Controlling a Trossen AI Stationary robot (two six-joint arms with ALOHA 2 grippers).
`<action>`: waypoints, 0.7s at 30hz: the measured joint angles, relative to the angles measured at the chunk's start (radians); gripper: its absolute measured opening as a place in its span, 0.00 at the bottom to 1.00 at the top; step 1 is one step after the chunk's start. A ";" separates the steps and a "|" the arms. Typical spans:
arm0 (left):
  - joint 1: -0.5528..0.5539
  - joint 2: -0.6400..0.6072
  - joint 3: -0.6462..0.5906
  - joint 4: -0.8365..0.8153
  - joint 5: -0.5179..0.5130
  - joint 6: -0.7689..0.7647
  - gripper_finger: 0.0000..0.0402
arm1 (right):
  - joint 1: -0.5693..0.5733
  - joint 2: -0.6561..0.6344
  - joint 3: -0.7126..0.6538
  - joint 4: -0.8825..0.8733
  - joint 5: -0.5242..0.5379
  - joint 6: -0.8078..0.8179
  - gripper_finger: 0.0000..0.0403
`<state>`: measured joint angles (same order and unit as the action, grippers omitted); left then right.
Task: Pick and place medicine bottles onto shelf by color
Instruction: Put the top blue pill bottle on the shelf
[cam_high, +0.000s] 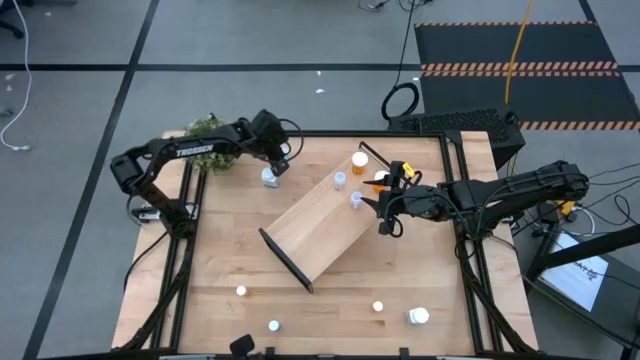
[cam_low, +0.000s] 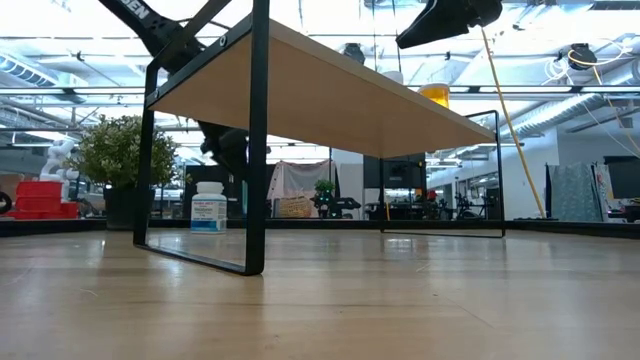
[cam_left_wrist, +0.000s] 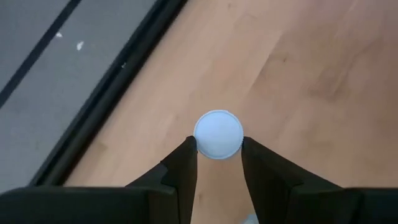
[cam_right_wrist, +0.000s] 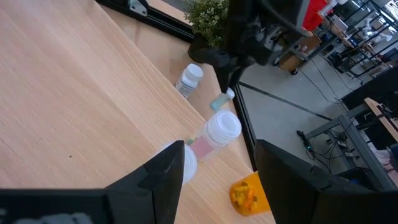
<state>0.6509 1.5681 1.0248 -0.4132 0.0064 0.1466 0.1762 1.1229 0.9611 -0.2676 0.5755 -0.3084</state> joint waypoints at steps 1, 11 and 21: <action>-0.006 -0.011 0.000 -0.002 -0.002 -0.003 0.30 | 0.000 0.000 0.000 0.000 0.000 0.000 0.48; -0.069 -0.122 0.000 -0.026 -0.006 -0.032 0.30 | 0.000 0.000 0.000 0.000 0.000 0.000 0.48; -0.143 -0.216 0.000 -0.045 -0.006 -0.077 0.30 | 0.000 0.000 0.000 -0.005 0.000 0.000 0.48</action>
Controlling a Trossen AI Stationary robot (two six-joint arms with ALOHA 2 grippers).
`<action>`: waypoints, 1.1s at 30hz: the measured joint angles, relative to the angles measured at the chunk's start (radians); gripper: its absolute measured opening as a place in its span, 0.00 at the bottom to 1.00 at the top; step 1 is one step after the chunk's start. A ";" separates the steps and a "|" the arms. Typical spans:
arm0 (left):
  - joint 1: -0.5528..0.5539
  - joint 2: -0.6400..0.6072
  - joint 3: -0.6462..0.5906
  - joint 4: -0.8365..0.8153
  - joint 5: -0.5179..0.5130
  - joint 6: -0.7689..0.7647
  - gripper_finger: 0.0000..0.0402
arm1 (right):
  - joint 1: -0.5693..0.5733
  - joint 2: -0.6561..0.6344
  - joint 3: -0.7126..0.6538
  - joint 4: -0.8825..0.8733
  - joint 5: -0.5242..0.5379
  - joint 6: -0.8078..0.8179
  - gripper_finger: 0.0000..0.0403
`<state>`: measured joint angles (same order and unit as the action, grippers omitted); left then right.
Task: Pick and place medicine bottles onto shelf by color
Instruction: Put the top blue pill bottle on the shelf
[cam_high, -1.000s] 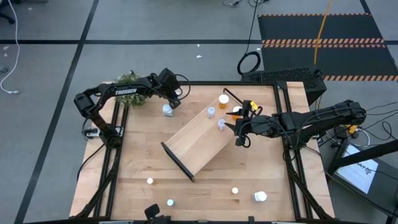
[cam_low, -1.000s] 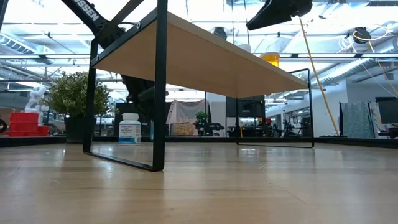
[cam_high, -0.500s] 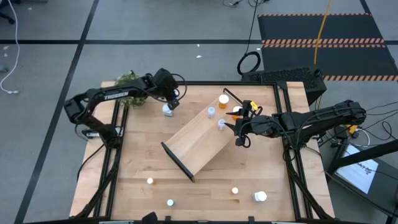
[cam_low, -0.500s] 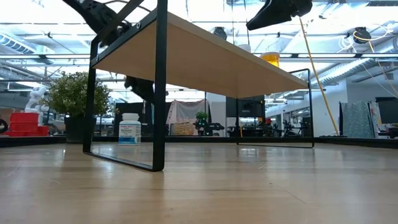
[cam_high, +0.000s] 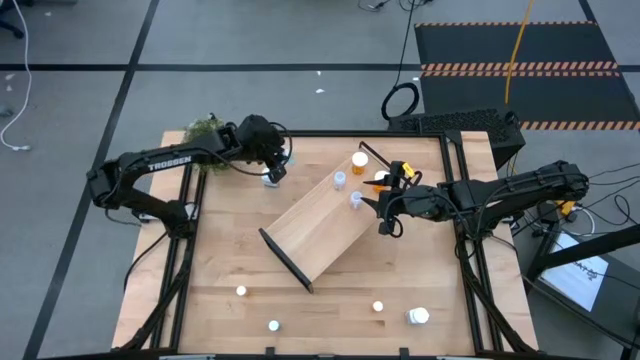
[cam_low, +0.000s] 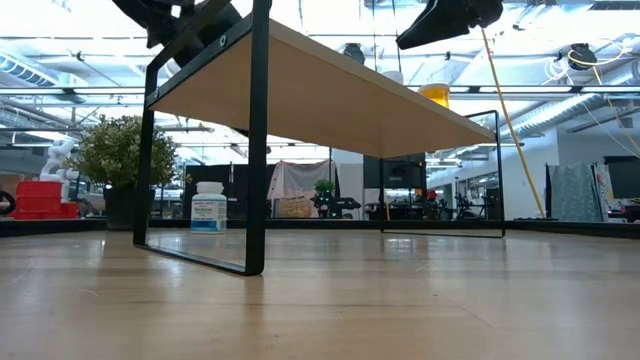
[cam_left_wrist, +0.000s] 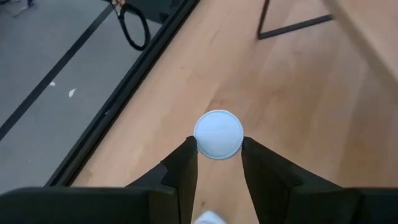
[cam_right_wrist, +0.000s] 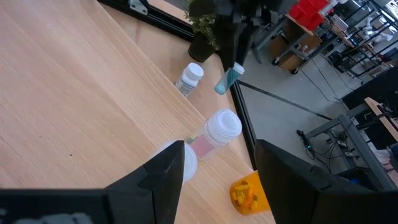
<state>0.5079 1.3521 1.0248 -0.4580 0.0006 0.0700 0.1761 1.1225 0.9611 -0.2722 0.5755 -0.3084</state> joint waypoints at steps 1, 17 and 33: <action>-0.009 -0.009 0.000 -0.008 0.000 -0.005 0.30 | 0.000 0.000 0.000 0.000 0.000 0.000 0.48; -0.168 -0.080 0.090 -0.089 0.000 -0.047 0.30 | 0.000 0.000 0.000 0.002 0.000 0.000 0.48; -0.400 -0.046 0.218 -0.067 -0.047 -0.046 0.30 | 0.000 0.000 0.000 0.001 0.000 0.000 0.48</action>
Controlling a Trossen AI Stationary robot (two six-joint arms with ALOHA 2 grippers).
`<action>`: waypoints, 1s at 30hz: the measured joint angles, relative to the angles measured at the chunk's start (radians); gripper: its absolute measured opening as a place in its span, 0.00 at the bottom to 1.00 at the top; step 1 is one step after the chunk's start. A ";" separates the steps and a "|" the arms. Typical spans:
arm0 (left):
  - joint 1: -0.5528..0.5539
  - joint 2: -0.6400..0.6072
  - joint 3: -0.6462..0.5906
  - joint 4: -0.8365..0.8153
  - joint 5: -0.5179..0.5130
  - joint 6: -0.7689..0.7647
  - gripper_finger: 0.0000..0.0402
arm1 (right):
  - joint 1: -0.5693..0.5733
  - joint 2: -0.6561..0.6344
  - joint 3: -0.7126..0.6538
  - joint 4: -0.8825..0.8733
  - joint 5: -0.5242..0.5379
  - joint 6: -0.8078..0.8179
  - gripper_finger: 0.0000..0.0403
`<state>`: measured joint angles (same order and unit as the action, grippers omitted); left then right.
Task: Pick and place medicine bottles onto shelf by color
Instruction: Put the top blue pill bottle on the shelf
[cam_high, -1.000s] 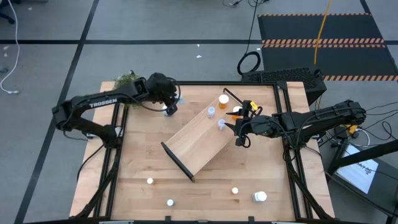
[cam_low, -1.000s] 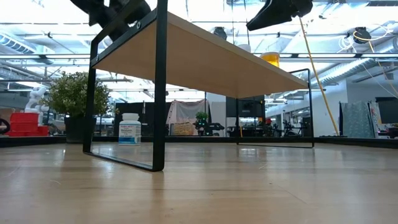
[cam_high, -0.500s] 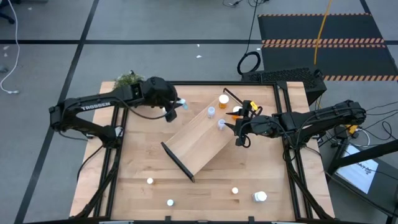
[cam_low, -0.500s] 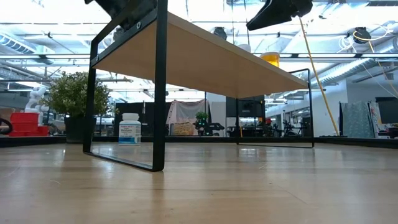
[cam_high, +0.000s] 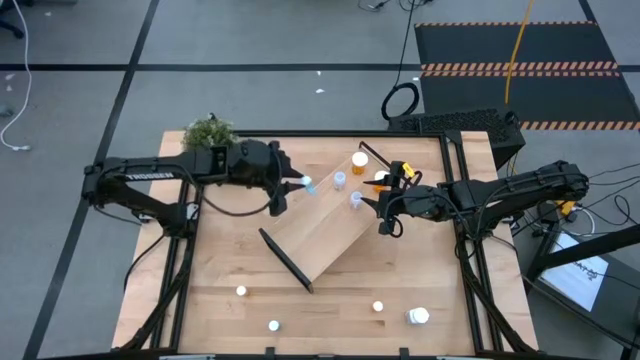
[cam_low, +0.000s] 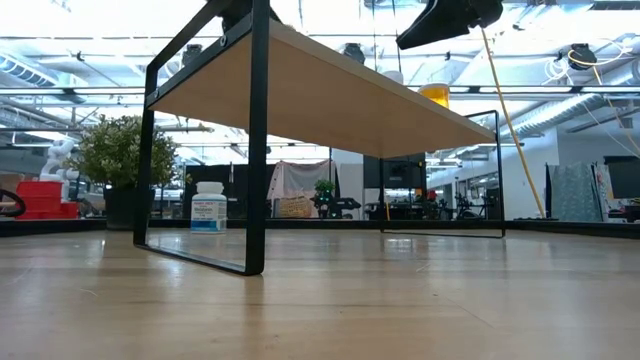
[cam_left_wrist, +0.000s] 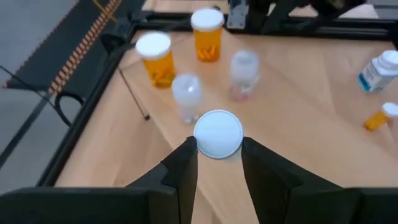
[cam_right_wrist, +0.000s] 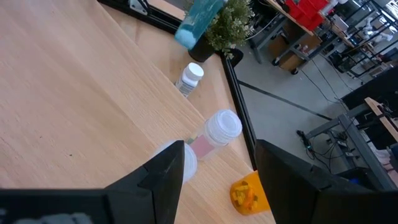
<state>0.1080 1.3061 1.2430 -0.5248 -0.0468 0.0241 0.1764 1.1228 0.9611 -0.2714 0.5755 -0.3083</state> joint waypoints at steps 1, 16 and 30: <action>-0.010 0.005 0.000 0.002 -0.008 0.008 0.30 | 0.000 0.000 0.000 0.001 0.000 0.000 0.48; -0.044 0.151 -0.003 0.053 -0.061 0.106 0.30 | 0.008 -0.019 0.000 0.015 0.001 0.000 0.48; -0.017 0.191 -0.002 0.073 -0.067 0.153 0.30 | 0.065 -0.091 0.000 0.013 0.001 0.004 0.48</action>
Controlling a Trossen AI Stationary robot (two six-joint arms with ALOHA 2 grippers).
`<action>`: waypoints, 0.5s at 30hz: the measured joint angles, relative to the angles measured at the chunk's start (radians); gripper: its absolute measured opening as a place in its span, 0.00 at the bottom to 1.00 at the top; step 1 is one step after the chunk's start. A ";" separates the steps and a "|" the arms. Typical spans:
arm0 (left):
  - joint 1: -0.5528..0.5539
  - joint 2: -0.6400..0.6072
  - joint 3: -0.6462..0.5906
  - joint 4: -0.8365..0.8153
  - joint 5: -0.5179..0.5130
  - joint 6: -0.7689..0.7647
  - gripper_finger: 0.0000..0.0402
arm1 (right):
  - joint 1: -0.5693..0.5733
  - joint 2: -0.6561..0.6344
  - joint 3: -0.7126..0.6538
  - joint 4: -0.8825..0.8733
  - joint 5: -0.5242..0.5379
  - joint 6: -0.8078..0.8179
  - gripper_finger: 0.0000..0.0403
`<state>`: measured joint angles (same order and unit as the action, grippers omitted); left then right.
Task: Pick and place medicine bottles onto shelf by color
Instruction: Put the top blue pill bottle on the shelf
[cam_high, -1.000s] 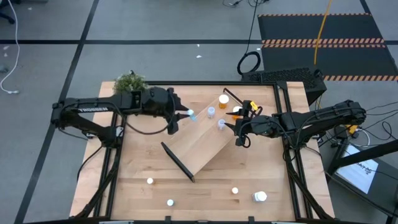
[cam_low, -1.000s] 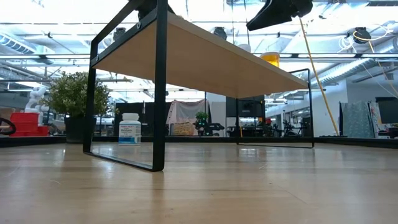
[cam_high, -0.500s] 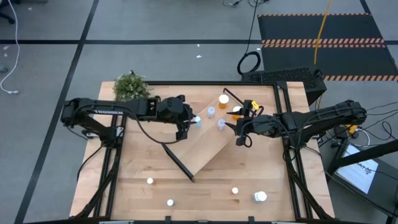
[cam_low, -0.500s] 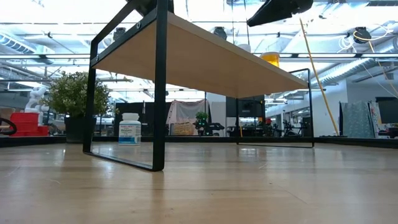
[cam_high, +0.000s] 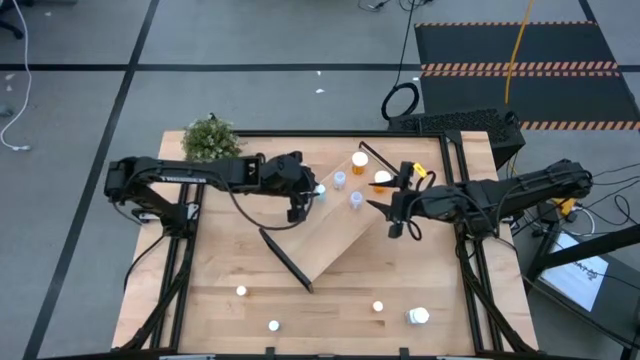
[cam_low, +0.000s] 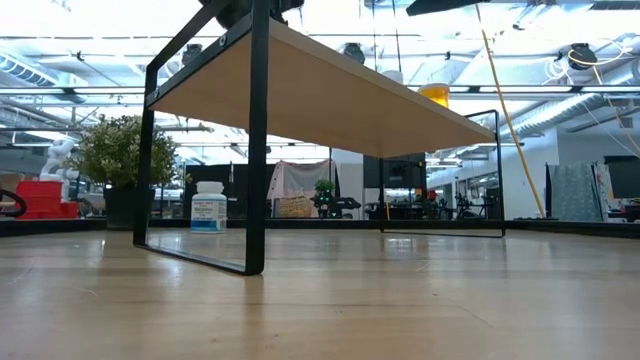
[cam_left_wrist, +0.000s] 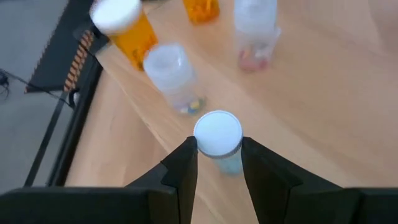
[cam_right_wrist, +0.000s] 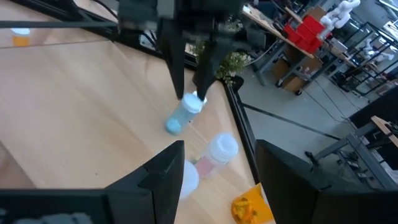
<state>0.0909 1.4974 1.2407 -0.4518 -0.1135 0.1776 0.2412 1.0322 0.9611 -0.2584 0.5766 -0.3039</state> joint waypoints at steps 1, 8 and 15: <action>0.001 0.002 -0.001 0.001 0.000 -0.001 0.30 | 0.003 -0.001 0.000 0.000 0.000 0.002 0.48; 0.001 0.011 0.000 -0.002 0.000 0.002 0.30 | 0.010 -0.006 0.000 0.000 0.002 0.003 0.48; 0.001 0.011 0.000 -0.002 0.000 0.002 0.30 | 0.010 -0.006 0.000 0.000 0.002 0.002 0.48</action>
<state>0.0921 1.5082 1.2407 -0.4534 -0.1139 0.1791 0.2508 1.0264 0.9611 -0.2588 0.5790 -0.3023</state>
